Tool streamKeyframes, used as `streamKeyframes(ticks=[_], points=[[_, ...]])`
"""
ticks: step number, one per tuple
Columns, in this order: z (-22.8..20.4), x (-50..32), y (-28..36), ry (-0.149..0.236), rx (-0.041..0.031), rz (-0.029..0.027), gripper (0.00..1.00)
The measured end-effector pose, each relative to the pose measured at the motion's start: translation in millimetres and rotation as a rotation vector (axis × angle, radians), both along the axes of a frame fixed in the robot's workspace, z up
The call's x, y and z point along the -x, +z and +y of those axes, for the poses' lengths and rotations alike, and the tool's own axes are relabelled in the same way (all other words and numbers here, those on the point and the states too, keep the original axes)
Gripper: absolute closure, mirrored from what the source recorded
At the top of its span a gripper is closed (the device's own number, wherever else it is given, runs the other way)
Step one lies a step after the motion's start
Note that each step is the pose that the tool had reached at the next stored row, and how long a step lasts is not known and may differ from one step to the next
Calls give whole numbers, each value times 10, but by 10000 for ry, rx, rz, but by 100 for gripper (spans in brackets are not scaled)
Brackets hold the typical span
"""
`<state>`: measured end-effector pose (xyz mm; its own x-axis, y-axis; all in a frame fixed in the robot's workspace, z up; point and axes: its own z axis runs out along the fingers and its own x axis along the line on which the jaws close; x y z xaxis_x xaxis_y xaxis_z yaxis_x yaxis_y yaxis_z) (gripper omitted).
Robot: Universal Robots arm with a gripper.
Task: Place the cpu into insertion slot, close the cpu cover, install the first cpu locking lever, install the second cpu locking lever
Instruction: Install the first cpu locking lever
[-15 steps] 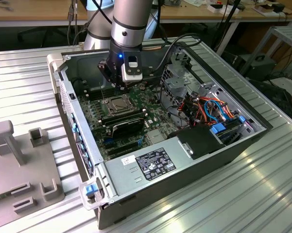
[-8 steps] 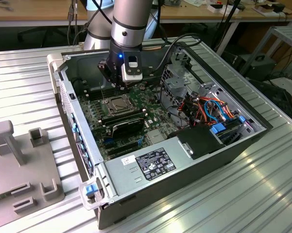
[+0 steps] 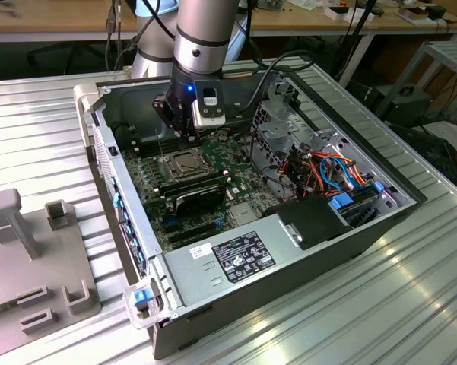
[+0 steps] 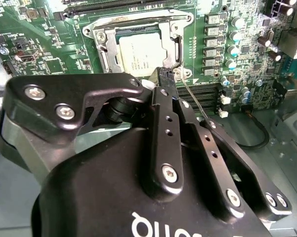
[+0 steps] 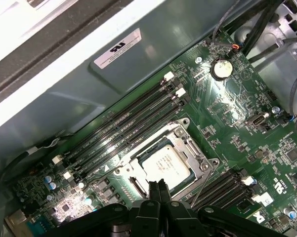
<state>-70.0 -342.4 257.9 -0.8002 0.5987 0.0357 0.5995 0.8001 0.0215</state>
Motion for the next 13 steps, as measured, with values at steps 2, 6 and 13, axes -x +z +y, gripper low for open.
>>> streamKeyframes(ticks=[2,6,13], points=[[0,0,0,2,0,0,89],[0,0,0,4,0,0,89],[0,0,0,20,0,-1,89]])
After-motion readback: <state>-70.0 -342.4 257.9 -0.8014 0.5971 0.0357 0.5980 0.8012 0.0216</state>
